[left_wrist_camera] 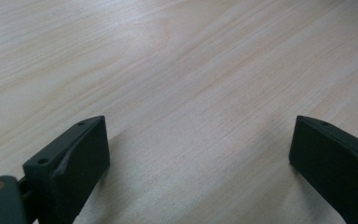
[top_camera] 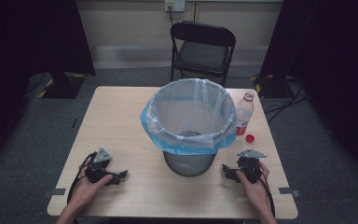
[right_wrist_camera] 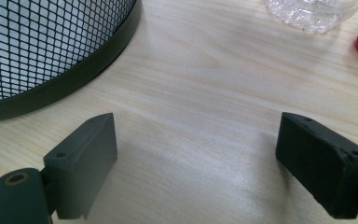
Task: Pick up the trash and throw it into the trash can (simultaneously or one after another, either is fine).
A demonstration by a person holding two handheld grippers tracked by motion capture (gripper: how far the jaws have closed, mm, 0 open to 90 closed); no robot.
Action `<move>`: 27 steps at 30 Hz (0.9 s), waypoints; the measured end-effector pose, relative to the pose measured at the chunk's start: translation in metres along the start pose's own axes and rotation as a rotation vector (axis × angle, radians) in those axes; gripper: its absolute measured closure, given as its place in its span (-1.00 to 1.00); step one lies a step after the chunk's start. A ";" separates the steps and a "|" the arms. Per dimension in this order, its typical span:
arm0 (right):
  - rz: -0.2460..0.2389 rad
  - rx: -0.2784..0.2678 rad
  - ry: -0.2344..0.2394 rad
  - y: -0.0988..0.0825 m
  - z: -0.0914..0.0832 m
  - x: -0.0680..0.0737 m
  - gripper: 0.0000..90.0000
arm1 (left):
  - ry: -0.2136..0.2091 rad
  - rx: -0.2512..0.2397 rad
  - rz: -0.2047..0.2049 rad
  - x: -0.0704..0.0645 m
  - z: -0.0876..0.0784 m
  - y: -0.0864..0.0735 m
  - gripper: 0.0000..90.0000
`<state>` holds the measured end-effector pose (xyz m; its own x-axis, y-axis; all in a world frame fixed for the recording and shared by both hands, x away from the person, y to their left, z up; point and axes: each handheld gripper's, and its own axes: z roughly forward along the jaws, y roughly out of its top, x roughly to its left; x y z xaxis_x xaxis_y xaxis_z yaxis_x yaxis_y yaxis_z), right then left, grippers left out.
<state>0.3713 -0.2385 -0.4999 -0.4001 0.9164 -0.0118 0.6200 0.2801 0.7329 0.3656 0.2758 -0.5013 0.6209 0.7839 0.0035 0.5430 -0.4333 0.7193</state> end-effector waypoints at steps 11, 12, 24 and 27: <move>-0.010 0.010 0.011 0.001 -0.001 -0.001 -0.70 | -0.001 -0.001 0.000 0.000 0.000 0.000 -0.90; -0.008 0.016 0.012 0.001 -0.002 -0.001 -0.68 | -0.001 -0.001 0.000 0.000 0.000 0.000 -0.90; -0.043 0.003 0.009 0.013 -0.013 -0.003 -0.63 | -0.001 -0.001 0.000 0.000 0.000 0.000 -0.90; -0.058 -0.004 -0.004 0.017 -0.015 -0.004 -0.65 | -0.001 0.001 0.003 0.000 0.000 0.000 -0.90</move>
<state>0.3733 -0.2421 -0.4768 -0.4323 0.8999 -0.0571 0.5934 0.3316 0.7335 0.3658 0.2761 -0.5012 0.6229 0.7822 0.0047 0.5420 -0.4360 0.7185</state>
